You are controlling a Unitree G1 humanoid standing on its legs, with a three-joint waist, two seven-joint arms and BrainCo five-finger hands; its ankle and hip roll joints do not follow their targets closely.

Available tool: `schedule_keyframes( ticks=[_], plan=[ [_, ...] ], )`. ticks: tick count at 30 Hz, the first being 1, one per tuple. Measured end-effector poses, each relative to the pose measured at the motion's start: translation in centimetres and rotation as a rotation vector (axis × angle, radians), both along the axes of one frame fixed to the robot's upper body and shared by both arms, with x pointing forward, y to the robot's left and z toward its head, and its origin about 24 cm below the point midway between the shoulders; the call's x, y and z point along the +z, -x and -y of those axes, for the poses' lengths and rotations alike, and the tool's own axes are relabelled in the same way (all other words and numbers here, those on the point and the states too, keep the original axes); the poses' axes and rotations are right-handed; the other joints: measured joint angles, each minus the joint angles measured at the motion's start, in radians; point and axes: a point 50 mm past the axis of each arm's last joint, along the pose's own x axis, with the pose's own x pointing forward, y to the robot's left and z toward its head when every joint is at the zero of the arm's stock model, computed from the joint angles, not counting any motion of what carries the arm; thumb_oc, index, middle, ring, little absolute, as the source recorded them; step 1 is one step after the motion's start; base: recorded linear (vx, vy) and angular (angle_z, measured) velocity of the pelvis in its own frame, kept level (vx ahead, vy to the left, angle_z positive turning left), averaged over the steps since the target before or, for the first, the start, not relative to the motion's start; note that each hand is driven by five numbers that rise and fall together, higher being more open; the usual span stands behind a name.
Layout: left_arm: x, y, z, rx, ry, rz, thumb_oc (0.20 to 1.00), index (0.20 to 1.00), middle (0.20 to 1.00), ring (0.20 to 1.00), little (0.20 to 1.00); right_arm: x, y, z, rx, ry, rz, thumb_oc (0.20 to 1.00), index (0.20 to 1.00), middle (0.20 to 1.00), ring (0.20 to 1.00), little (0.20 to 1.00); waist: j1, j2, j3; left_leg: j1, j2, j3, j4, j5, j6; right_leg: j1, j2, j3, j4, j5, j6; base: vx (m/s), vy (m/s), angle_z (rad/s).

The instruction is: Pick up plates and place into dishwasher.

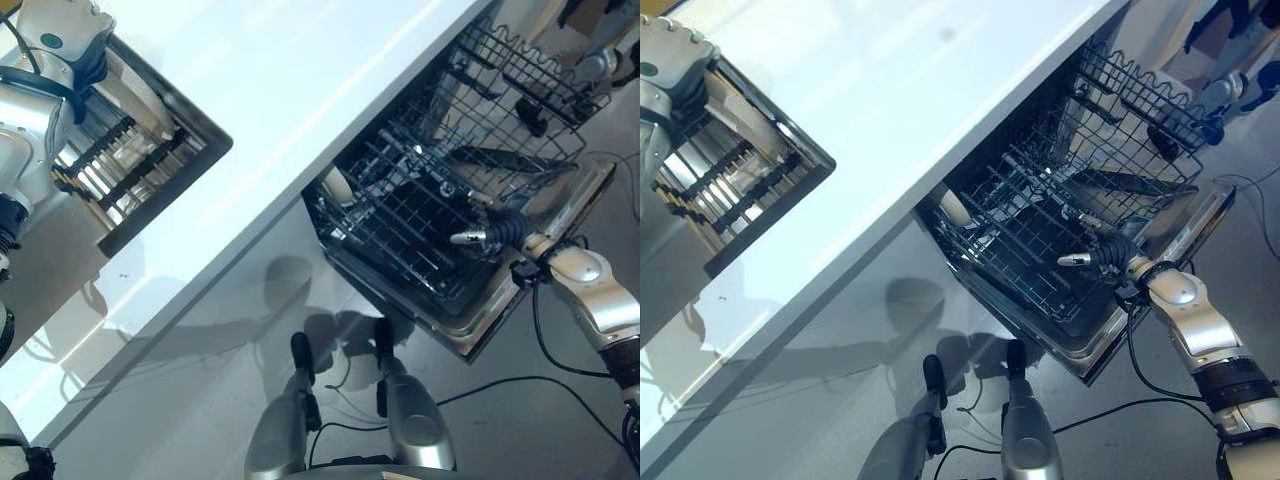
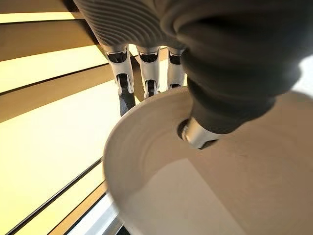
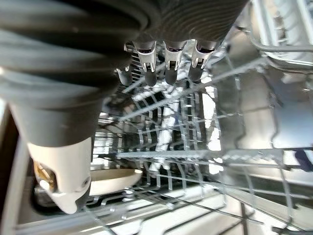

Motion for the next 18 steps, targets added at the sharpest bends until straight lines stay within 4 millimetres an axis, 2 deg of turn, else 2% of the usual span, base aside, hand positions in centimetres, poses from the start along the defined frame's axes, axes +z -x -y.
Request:
schedule_keyframes(
  ticks=[9, 13, 16, 18],
  plan=[
    [-1.4, -0.2, 0.5, -0.069, -0.013, -0.087, 0.2, 0.2, 0.2, 0.2, 0.2, 0.7, 0.0, -0.4, 0.026, -0.015, 0.036, 1.0, 1.0, 1.0, 1.0, 1.0, 0.005, 0.002, -0.002, 0.049, 0.005, -0.005, -0.001, -0.004, -0.005, 0.055, -0.002, -0.014, 0.0, -0.003, 0.001, -0.01, -0.045, 0.04],
    [-1.6, -0.3, 0.8, -0.108, 0.034, -0.089, 0.2, 0.2, 0.2, 0.2, 0.2, 1.2, 0.1, -0.4, 0.028, -0.031, 0.069, 1.0, 1.0, 1.0, 1.0, 1.0, 0.006, 0.003, -0.006, 0.064, 0.006, -0.007, 0.0, -0.004, -0.005, 0.072, -0.002, -0.018, 0.0, -0.002, -0.002, -0.01, -0.055, 0.02],
    [-2.8, -0.2, 0.7, -0.158, 0.091, -0.083, 0.2, 0.2, 0.2, 0.2, 0.2, 1.4, 0.1, -0.5, 0.035, -0.038, 0.084, 1.0, 1.0, 1.0, 1.0, 1.0, 0.006, 0.01, -0.041, 0.064, 0.008, -0.009, -0.004, -0.005, -0.005, 0.074, -0.002, -0.02, 0.0, -0.003, -0.004, 0.0, -0.084, 0.01],
    [-2.9, 0.0, 0.9, -0.197, 0.11, -0.046, 0.2, 0.2, 0.2, 0.2, 0.2, 1.5, 0.1, -0.9, 0.049, -0.048, 0.098, 1.0, 1.0, 1.0, 1.0, 1.0, 0.007, 0.009, -0.063, 0.067, 0.01, -0.01, -0.004, -0.004, -0.005, 0.077, -0.001, -0.021, 0.0, -0.004, -0.005, 0.02, -0.074, 0.01]
  ],
)
